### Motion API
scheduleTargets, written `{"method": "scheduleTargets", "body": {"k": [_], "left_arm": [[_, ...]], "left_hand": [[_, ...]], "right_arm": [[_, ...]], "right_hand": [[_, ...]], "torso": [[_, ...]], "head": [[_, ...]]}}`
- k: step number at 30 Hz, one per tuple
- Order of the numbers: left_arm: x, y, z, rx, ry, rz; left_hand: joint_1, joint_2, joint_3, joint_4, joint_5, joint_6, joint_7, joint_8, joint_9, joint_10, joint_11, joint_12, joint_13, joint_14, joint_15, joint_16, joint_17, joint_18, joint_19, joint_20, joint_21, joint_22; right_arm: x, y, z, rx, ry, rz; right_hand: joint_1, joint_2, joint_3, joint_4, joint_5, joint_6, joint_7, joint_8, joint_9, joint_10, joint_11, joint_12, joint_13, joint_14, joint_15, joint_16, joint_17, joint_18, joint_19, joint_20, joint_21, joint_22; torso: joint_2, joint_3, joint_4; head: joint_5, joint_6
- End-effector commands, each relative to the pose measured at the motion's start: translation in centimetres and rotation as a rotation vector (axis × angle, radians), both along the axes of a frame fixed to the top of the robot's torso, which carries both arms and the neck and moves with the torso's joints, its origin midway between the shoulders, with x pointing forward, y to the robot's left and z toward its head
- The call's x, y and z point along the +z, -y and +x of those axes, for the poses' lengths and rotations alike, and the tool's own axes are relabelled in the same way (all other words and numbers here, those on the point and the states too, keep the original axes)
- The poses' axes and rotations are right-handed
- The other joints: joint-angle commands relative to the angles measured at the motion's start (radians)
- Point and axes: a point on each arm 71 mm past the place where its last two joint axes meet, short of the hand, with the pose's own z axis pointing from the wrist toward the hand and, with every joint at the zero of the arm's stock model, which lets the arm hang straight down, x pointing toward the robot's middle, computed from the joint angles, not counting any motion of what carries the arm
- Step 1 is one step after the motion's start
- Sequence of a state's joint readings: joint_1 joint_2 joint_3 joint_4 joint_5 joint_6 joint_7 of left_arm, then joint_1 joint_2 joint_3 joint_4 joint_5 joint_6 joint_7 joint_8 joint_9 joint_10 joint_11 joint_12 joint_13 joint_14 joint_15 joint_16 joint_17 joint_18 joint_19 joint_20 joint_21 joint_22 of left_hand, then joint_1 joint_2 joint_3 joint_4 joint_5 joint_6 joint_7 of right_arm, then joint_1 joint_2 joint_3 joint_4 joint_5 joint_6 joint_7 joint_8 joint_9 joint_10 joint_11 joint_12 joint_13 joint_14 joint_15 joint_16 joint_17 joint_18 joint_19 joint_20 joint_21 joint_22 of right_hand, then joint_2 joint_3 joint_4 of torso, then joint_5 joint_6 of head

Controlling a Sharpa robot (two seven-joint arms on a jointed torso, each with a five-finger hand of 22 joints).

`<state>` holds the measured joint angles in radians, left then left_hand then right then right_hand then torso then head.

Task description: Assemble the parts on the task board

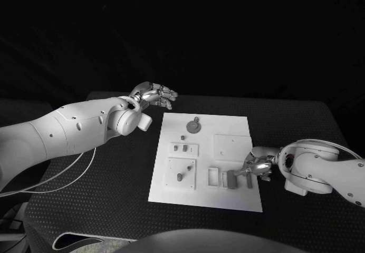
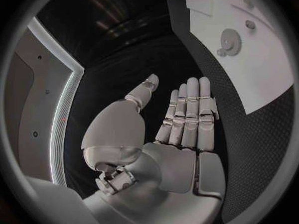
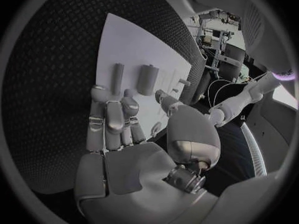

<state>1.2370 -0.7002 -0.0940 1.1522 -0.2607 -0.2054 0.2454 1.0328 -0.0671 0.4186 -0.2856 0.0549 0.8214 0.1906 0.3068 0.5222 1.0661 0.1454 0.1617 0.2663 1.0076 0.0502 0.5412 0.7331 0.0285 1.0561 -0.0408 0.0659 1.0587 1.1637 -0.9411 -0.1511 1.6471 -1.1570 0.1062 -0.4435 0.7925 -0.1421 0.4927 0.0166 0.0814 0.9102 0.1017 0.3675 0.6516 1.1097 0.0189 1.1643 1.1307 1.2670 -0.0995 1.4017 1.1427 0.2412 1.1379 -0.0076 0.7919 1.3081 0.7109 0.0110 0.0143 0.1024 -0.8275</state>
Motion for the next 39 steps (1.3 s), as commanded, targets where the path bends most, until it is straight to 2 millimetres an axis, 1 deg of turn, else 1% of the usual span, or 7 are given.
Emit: {"method": "scheduleTargets", "body": {"k": [1, 23, 29, 32, 34, 36, 39], "left_arm": [[0.1, 0.2, 0.0, -0.014, 0.007, -0.006], [0.1, 0.3, 0.0, -0.018, 0.004, -0.007], [0.1, 0.4, 0.0, -0.02, 0.004, -0.007], [0.1, 0.4, 0.0, -0.019, 0.004, -0.007], [0.1, 0.3, 0.0, -0.018, 0.004, -0.006], [0.1, 0.3, 0.0, -0.016, 0.004, -0.006], [0.1, 0.2, 0.0, -0.017, 0.003, -0.006]], "left_hand": [[-0.009, 0.0, -0.006, 0.0, -0.005, -0.007, -0.001, 0.006, -0.002, -0.006, -0.001, 0.0, -0.001, 0.004, 0.006, -0.004, 0.002, 0.015, -0.004, -0.001, 0.002, -0.002], [-0.009, 0.0, -0.005, 0.0, -0.005, -0.008, -0.001, 0.007, -0.002, -0.006, -0.001, 0.0, -0.002, 0.003, 0.006, -0.006, 0.002, 0.015, -0.004, -0.001, 0.002, -0.002], [-0.009, 0.0, -0.005, 0.0, -0.005, -0.008, -0.001, 0.007, -0.002, -0.006, -0.001, 0.0, -0.002, 0.003, 0.006, -0.006, 0.003, 0.015, -0.005, -0.001, 0.002, -0.003], [-0.01, 0.001, -0.005, 0.001, -0.005, -0.008, -0.001, 0.007, -0.002, -0.006, -0.001, 0.0, -0.002, 0.003, 0.006, -0.006, 0.003, 0.015, -0.005, -0.001, 0.002, -0.003], [-0.01, 0.001, -0.005, 0.001, -0.005, -0.008, -0.001, 0.008, -0.002, -0.006, -0.001, 0.0, -0.002, 0.003, 0.006, -0.006, 0.003, 0.015, -0.005, -0.001, 0.002, -0.003], [-0.01, 0.001, -0.005, 0.001, -0.005, -0.008, -0.001, 0.008, -0.003, -0.006, -0.001, 0.0, -0.002, 0.003, 0.006, -0.006, 0.003, 0.015, -0.005, -0.001, 0.002, -0.003], [-0.01, 0.001, -0.005, 0.001, -0.005, -0.008, -0.001, 0.008, -0.003, -0.006, -0.001, 0.0, -0.002, 0.003, 0.006, -0.006, 0.003, 0.015, -0.005, -0.001, 0.002, -0.003]], "right_arm": [[-0.7, -0.7, -0.7, 0.004, -0.061, 0.012], [-3.1, -3.4, -0.9, 0.044, -0.075, 0.009], [-3.3, -3.2, -0.5, 0.038, -0.051, -0.018], [-3.2, -3.2, -0.5, 0.039, -0.033, -0.02], [-3.1, -3.2, -0.5, 0.037, -0.02, -0.01], [-3.0, -3.2, -0.5, 0.037, -0.013, 0.0], [-2.8, -3.3, -0.6, 0.036, -0.004, 0.016]], "right_hand": [[-0.01, -0.001, -0.001, 0.007, -0.003, 0.046, -0.007, -0.007, 0.0, -0.034, -0.035, 0.006, -0.001, 0.027, -0.021, 0.007, -0.002, 0.021, -0.007, -0.012, 0.004, 0.023], [-0.016, 0.006, 0.005, -0.015, -0.003, 0.053, -0.008, -0.021, 0.001, -0.036, -0.035, 0.007, -0.005, 0.015, -0.021, 0.015, -0.019, 0.021, -0.018, -0.013, 0.014, 0.023], [-0.013, 0.07, 0.002, -0.094, -0.004, 0.065, -0.008, -0.03, 0.007, -0.036, -0.037, 0.01, -0.008, 0.011, -0.021, 0.025, -0.03, 0.021, -0.024, -0.01, 0.024, 0.022], [0.025, 0.172, 0.021, -0.243, -0.003, 0.082, -0.01, -0.033, 0.014, -0.03, -0.039, 0.012, -0.013, 0.009, -0.023, 0.032, -0.044, 0.021, -0.028, -0.005, 0.033, 0.022], [0.039, 0.203, 0.037, -0.295, -0.001, 0.089, -0.012, -0.034, 0.015, -0.027, -0.04, 0.011, -0.017, 0.006, -0.023, 0.033, -0.053, 0.021, -0.027, -0.002, 0.035, 0.021], [0.049, 0.22, 0.052, -0.308, 0.0, 0.101, -0.015, -0.033, 0.018, -0.023, -0.041, 0.011, -0.019, 0.007, -0.023, 0.034, -0.057, 0.021, -0.026, -0.001, 0.035, 0.02], [0.073, 0.208, 0.111, -0.295, 0.004, 0.116, -0.017, -0.033, 0.019, -0.015, -0.047, 0.01, -0.024, 0.009, -0.026, 0.036, -0.063, 0.021, -0.024, 0.001, 0.033, 0.018]], "torso": [[0.001, 0.0008, 0.0005], [0.0, 0.003, 0.0019], [0.001, -0.0004, 0.0023], [0.0, 0.0009, 0.0011], [0.0, 0.0009, 0.0007], [0.0, 0.0006, 0.0008], [0.0, 0.0006, 0.0008]], "head": [[-0.001, -0.004], [0.006, -0.024], [0.007, -0.027], [0.009, -0.029], [0.009, -0.029], [0.009, -0.03], [0.009, -0.03]]}}
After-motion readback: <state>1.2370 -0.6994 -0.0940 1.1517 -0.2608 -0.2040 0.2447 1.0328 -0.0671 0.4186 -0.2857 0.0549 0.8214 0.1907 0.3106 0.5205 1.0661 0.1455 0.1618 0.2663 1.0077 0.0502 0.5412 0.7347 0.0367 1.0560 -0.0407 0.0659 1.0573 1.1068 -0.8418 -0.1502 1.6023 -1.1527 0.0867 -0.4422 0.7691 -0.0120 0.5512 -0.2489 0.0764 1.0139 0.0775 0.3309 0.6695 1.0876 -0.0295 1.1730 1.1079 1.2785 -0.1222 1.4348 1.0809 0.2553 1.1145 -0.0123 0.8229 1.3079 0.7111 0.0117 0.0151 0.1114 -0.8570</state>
